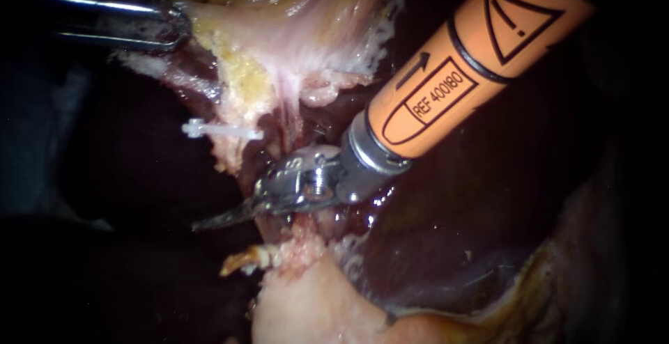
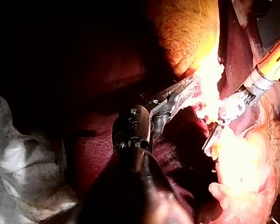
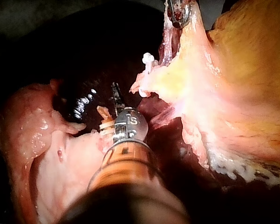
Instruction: Go back from the cut left tube
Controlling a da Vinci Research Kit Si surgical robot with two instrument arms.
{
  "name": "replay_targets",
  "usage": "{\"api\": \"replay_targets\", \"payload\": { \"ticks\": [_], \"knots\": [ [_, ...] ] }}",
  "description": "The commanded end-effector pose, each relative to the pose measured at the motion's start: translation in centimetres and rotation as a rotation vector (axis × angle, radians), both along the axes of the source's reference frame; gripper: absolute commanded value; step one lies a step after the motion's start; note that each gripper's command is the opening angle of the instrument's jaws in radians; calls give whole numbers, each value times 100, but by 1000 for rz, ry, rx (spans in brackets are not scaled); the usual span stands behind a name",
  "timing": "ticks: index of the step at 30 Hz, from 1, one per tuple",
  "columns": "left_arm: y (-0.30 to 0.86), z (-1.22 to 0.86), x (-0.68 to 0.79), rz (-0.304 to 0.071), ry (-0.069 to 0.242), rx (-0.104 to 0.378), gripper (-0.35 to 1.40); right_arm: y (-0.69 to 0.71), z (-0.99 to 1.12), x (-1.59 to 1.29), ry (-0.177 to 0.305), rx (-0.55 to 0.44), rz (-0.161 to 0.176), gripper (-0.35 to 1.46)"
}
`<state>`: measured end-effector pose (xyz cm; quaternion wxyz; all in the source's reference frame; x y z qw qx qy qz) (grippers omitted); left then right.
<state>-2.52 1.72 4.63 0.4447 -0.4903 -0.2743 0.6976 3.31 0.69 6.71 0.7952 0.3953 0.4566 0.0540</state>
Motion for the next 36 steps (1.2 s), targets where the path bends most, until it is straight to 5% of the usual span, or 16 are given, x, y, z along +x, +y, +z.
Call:
{"api": "replay_targets", "payload": {
  "ticks": [1,8,10,11,13,15,25,28,32,36],
  "knots": [
    [0,0,0,0,0,0,-35,0,-1,0,1,0,-1,-35],
    [1,2,0,1,0,0,-35,0,-3,-1,2,1,-2,-35],
    [1,2,0,1,0,0,-35,-1,-5,-1,-3,-8,12,47],
    [1,2,1,1,0,0,-35,-1,-7,0,-7,-14,22,73],
    [1,3,1,1,0,0,-35,-2,-10,1,-15,-27,44,118],
    [1,3,1,1,-1,0,-35,-4,-13,1,-25,-42,69,135],
    [2,4,2,2,-1,0,-35,-11,-24,-1,-31,-52,85,143],
    [3,5,3,2,-1,0,-35,-9,-34,-16,-48,-72,131,143],
    [4,7,4,3,-1,-1,-35,-8,-54,-54,-76,-231,247,145],
    [4,7,4,3,-1,-1,-35,-2,-70,-93,-90,-330,277,145]
  ]
}}
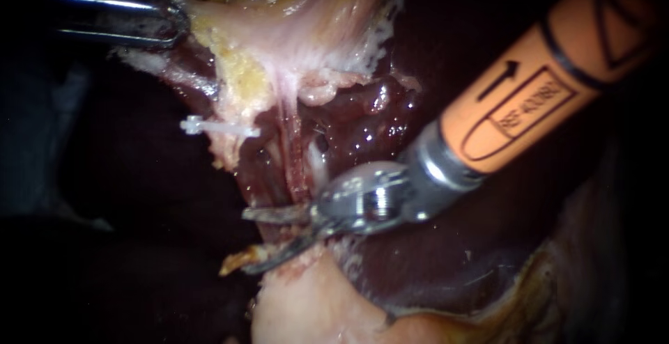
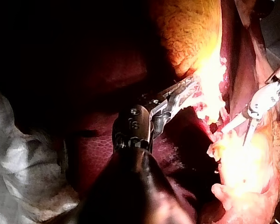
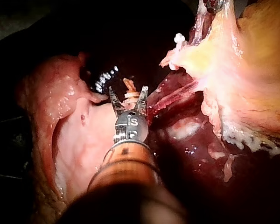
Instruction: Go back from the cut left tube
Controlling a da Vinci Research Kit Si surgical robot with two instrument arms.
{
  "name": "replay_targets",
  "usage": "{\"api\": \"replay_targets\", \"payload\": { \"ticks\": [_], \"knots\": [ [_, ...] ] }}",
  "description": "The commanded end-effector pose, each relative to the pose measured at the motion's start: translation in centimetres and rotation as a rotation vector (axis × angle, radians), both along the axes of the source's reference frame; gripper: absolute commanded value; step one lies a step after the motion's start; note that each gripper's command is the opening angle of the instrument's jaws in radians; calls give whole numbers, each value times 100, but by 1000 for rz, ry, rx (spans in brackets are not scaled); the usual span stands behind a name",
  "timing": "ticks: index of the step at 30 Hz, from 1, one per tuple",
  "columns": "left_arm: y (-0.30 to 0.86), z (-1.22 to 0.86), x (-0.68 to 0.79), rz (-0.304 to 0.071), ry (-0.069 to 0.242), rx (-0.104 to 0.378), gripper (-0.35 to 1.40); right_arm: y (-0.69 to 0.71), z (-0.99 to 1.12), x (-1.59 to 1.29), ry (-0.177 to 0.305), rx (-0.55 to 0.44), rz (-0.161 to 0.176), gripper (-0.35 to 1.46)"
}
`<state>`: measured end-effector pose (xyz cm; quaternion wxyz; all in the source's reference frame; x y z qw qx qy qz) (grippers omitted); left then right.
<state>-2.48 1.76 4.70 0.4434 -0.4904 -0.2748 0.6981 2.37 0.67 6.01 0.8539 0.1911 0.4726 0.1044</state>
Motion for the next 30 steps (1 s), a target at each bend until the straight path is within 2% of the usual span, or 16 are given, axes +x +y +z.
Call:
{"api": "replay_targets", "payload": {
  "ticks": [1,5,9,14,17,20,25,30],
  "knots": [
    [0,0,0,0,0,0,-35,2,-3,-9,-9,-18,7,145],
    [0,0,0,0,0,0,-35,13,-16,-49,-52,-84,27,145],
    [0,1,0,0,0,0,-35,29,-30,-90,-83,-108,41,145],
    [0,1,0,0,0,0,-35,43,-41,-125,-113,-123,59,145],
    [0,1,0,0,0,0,-35,48,-44,-136,-123,-121,61,145],
    [0,2,0,0,0,-1,-35,48,-44,-139,-106,-95,41,145],
    [-1,6,-2,-1,1,-3,-35,48,-43,-139,-105,-94,41,145],
    [-5,16,-10,-5,6,-10,-35,48,-43,-139,-106,-94,41,145]
  ]
}}
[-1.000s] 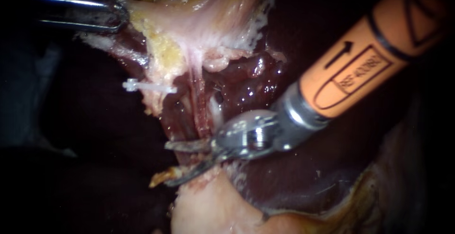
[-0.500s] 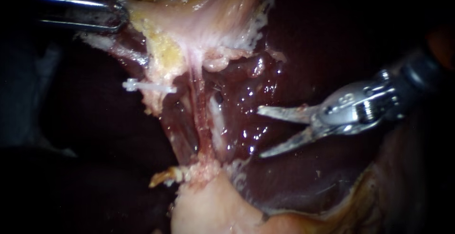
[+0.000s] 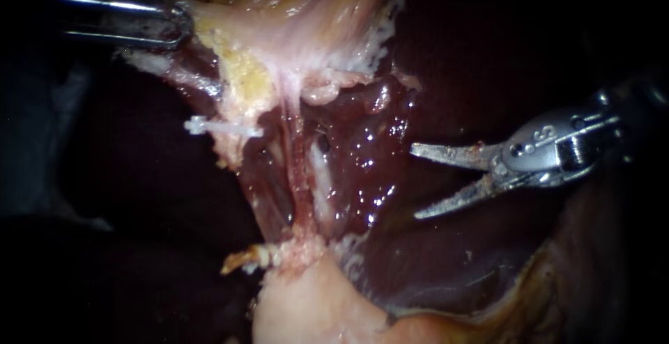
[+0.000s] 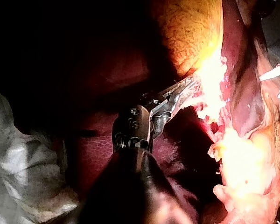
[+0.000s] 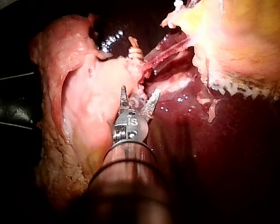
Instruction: Go back from the cut left tube
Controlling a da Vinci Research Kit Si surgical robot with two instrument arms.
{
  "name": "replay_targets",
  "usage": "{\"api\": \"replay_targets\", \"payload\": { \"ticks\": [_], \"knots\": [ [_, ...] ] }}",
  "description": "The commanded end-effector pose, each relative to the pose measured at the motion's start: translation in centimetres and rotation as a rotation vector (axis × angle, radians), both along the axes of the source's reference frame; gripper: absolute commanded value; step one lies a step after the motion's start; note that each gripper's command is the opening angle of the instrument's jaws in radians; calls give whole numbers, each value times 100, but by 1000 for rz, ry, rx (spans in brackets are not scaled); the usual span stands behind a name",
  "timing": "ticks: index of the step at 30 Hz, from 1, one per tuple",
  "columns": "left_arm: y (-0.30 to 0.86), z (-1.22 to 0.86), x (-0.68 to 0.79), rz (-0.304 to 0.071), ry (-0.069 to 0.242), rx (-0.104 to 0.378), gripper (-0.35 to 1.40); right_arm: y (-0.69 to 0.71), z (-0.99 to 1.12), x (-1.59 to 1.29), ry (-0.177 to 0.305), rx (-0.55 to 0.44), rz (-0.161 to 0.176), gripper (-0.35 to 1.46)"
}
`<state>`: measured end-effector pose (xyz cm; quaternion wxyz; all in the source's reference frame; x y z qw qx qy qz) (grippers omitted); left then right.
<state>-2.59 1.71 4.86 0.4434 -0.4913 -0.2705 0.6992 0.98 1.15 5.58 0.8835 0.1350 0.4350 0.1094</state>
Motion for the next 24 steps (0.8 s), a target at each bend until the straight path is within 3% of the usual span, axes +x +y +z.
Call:
{"api": "replay_targets", "payload": {
  "ticks": [1,11,24],
  "knots": [
    [-1,3,-2,-2,3,-4,-35,0,0,0,0,0,0,145],
    [-10,27,-30,6,1,-18,-35,0,1,0,2,2,-2,145],
    [-10,30,-32,10,2,-17,-35,0,1,-1,4,4,-4,145]
  ]
}}
